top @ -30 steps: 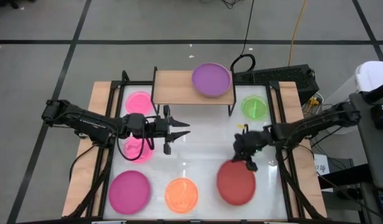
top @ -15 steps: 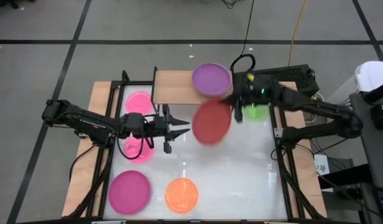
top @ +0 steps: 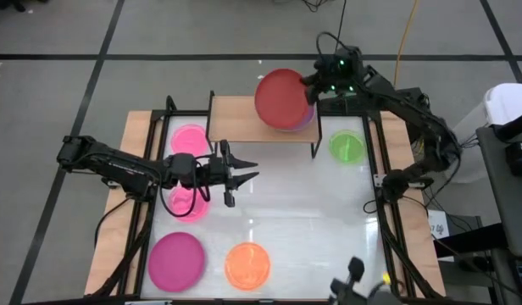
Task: Place and stack plates onto a shelf
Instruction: Stack the red plate on top of the violet plate on the shelf, then stack the pink plate on top of the red plate on the shelf
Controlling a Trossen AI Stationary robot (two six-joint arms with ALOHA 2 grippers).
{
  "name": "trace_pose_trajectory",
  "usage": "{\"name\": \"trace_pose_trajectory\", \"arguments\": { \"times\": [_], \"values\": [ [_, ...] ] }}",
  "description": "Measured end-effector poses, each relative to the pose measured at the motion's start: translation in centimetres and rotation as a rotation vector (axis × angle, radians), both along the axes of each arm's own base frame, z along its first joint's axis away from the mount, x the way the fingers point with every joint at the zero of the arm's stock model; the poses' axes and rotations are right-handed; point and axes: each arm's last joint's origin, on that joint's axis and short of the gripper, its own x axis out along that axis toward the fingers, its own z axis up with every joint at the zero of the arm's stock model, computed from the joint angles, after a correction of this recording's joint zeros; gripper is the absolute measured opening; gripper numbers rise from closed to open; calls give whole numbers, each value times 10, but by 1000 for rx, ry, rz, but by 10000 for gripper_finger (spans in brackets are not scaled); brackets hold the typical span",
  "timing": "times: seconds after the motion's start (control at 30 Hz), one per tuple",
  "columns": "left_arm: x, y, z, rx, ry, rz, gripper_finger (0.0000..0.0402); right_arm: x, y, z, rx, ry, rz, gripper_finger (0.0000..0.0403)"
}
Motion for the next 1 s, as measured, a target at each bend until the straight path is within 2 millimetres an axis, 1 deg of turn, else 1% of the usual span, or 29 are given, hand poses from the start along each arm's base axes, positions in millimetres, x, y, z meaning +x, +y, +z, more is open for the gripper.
{"name": "trace_pose_trajectory", "arguments": {
  "times": [0.1, 0.23, 0.43, 0.67, 0.77, 0.87, 0.93, 1.0],
  "values": [
    [0, 0, -1, -2, 14, 0, 118, -2, -18, -14, 53, 21, -18, 0],
    [0, 0, -2, 0, 23, 0, 118, -8, -29, -27, 107, 68, -46, 2],
    [0, 0, -3, 0, 27, 0, 118, -13, -32, -31, 128, 98, -57, 30],
    [0, 0, -3, -12, 26, -1, 118, -13, -29, -31, 136, 109, -50, 87],
    [0, 0, -3, -12, 27, -1, 118, -15, -25, -25, 101, 106, -33, 109],
    [0, 0, -4, -20, 35, -2, 118, -20, -15, -9, 16, 87, 1, 123],
    [0, -1, -6, -88, 57, -9, 118, -25, -1, 8, -47, 49, 49, 126],
    [0, -2, -11, -171, 96, -19, 118, -31, 18, 27, -100, -3, 113, 126]
  ]
}}
